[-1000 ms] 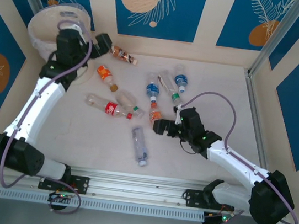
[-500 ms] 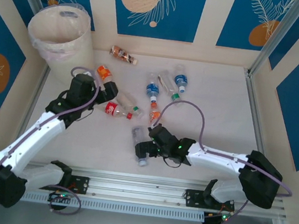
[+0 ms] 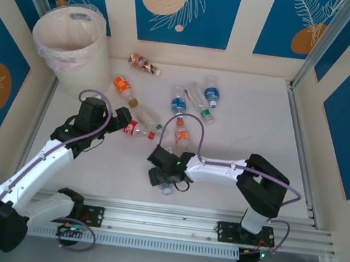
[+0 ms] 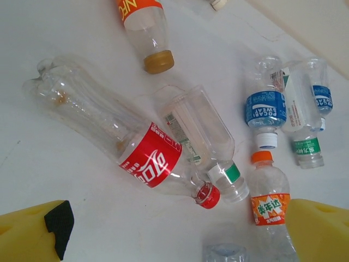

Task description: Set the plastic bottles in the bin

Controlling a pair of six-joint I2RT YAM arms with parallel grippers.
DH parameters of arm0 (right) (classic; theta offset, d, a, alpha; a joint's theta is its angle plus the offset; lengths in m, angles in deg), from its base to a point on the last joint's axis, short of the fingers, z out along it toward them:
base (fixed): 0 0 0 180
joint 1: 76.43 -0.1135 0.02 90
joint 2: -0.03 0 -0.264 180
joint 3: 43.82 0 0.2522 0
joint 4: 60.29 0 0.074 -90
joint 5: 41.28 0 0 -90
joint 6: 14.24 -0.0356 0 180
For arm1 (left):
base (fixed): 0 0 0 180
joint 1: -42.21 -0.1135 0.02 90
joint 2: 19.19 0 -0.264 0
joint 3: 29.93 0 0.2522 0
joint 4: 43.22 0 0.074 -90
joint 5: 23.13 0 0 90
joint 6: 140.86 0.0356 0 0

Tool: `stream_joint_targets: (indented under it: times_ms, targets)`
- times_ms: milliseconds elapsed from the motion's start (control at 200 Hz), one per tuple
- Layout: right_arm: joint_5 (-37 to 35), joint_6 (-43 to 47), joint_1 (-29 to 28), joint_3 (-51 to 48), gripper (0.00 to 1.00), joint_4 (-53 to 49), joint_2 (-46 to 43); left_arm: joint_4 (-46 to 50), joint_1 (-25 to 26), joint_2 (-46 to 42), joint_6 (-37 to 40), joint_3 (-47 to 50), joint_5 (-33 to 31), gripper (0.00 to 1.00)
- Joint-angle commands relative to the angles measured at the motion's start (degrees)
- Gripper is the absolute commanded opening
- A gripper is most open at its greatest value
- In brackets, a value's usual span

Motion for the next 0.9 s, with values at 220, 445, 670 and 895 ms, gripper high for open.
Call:
stream_joint_targets:
  times_ms: [220, 445, 670, 895]
  targets:
    - [-1.4, 7.6, -0.6, 3.2, 0.49, -0.2, 1.4, 2.0, -0.7, -0.4, 0.5, 1.4, 6.5, 1.0]
    - [-1.8, 11.7, -0.2, 2.3, 0.37, 4.6, -2.0, 1.5, -1.0, 0.2, 2.8, 0.1, 8.8, 1.0]
    - [3.8, 15.1, 1.9, -2.1, 0.32, 13.0, -8.5, 0.2, -1.5, -2.4, 3.5, 0.1, 11.3, 1.0]
    - [10.0, 13.6, 7.6, -7.9, 0.31, 23.9, -16.3, -9.4, -3.1, -4.5, 3.4, 1.4, 23.1, 1.0]
